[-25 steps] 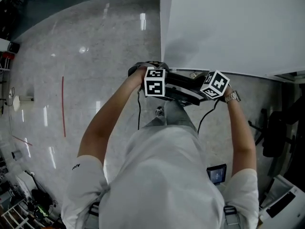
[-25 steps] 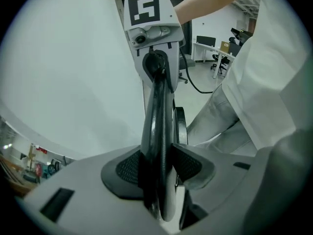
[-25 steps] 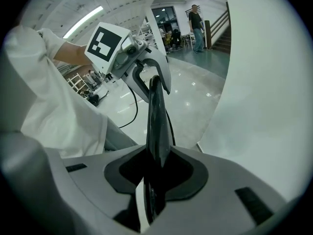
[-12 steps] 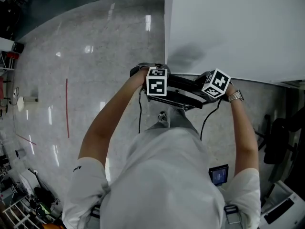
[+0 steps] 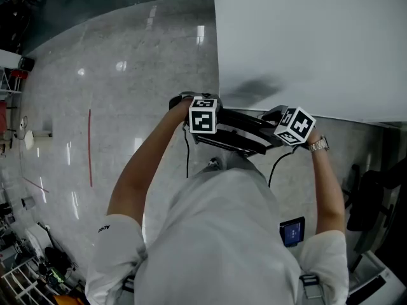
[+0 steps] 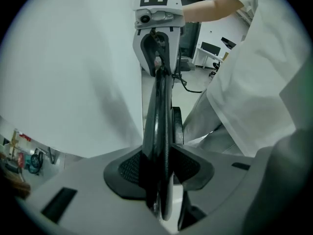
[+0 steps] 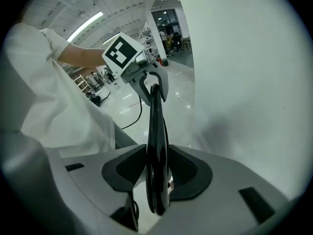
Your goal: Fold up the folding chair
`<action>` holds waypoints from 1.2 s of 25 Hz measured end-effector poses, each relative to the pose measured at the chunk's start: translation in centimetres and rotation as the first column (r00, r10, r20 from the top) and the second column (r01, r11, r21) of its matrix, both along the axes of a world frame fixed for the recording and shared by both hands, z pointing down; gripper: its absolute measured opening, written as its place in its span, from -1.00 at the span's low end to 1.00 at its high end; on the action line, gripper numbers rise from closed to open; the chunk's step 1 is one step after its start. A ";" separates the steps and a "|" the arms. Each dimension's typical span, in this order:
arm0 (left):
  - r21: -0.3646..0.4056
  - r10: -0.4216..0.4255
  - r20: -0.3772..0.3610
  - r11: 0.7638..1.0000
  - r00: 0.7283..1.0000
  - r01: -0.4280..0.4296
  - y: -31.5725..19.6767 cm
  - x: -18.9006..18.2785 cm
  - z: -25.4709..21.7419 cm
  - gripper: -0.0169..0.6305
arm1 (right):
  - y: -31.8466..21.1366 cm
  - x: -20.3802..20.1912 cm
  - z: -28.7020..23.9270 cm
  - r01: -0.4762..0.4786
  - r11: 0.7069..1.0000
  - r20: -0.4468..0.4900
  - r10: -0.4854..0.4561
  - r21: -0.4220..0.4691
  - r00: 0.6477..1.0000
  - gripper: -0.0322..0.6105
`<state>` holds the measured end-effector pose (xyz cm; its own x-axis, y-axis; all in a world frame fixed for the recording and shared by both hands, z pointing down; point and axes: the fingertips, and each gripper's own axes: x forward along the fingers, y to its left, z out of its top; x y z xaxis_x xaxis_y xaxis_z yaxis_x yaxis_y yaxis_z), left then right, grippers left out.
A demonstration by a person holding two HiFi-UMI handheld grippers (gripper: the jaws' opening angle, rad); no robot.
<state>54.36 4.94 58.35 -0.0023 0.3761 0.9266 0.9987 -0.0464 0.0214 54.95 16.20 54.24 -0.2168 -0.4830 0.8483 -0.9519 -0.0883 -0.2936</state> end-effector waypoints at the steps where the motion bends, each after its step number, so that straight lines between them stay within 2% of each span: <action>1: 0.000 -0.003 0.002 1.000 1.000 0.003 0.0 0.3 0.1 -0.47 | 0.0 0.3 0.2 0.013 1.000 -0.003 -0.013 -0.004 1.000 -0.45; 7: -0.006 -0.025 -0.003 1.000 1.000 0.025 -0.1 1.3 0.0 -0.47 | -0.5 0.9 0.5 0.093 0.993 -0.016 -0.095 -0.066 0.995 -0.51; 18: -0.051 -0.013 -0.011 0.999 1.000 0.012 -1.3 -1.4 -0.5 -0.49 | -1.7 -1.3 0.3 0.009 0.994 -0.015 -0.011 -0.113 1.000 -0.52; 24: -0.041 -0.074 -0.023 0.996 0.997 0.073 -2.4 -0.1 -0.1 -0.49 | -2.7 0.9 0.5 -0.082 0.995 -0.090 0.076 -0.060 0.993 -0.50; 30: -0.009 -0.165 -0.087 0.986 0.982 0.165 -3.2 3.6 0.0 -0.48 | -3.4 5.2 0.6 -0.083 0.993 -0.110 0.074 -0.086 0.991 -0.50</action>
<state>57.98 1.75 58.36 0.1410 0.3662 0.9198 0.9753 -0.2109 -0.0656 60.17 12.83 54.89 -0.0876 -0.4155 0.9054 -0.9662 -0.1857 -0.1787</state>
